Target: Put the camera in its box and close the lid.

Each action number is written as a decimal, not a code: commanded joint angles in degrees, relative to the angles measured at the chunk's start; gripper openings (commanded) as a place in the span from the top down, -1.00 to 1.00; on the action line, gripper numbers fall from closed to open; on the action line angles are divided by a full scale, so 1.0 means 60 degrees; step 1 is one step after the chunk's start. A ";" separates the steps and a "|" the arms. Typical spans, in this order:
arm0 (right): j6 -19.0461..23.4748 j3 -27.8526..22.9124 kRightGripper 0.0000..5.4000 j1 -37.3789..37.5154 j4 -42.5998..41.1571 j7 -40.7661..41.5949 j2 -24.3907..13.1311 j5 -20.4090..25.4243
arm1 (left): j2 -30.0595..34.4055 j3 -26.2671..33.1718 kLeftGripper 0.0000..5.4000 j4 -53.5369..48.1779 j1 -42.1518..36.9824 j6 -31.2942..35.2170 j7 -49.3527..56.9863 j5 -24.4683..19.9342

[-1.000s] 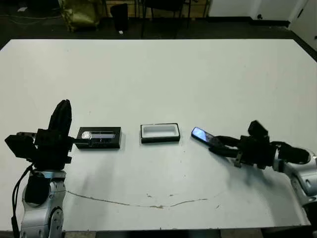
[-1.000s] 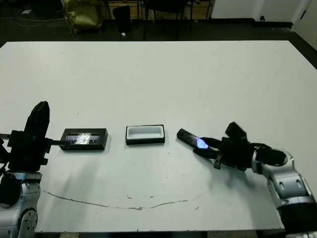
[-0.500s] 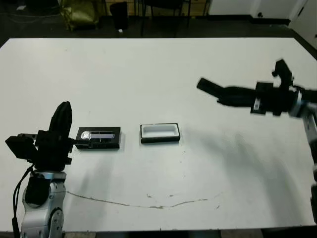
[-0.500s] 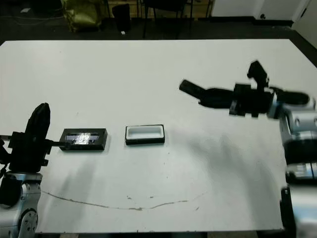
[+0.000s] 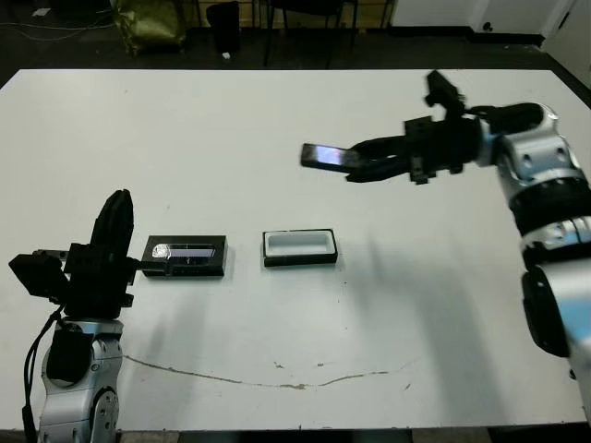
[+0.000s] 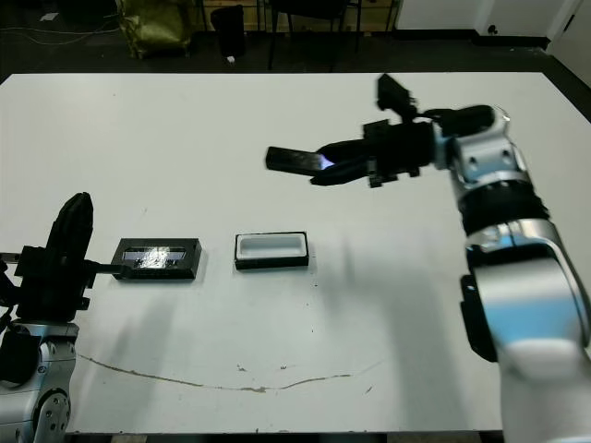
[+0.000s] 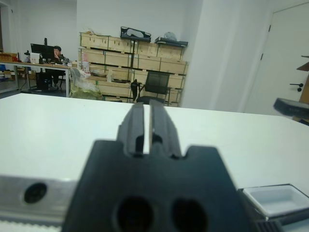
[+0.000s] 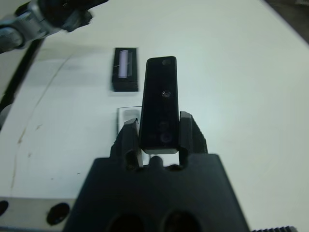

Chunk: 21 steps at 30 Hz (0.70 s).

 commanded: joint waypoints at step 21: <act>0.0054 0.1301 0.85 0.0354 0.0633 0.0437 0.0157 -0.0872 | -0.0015 -0.0139 1.00 0.0141 0.0071 -0.0150 0.0125 0.0342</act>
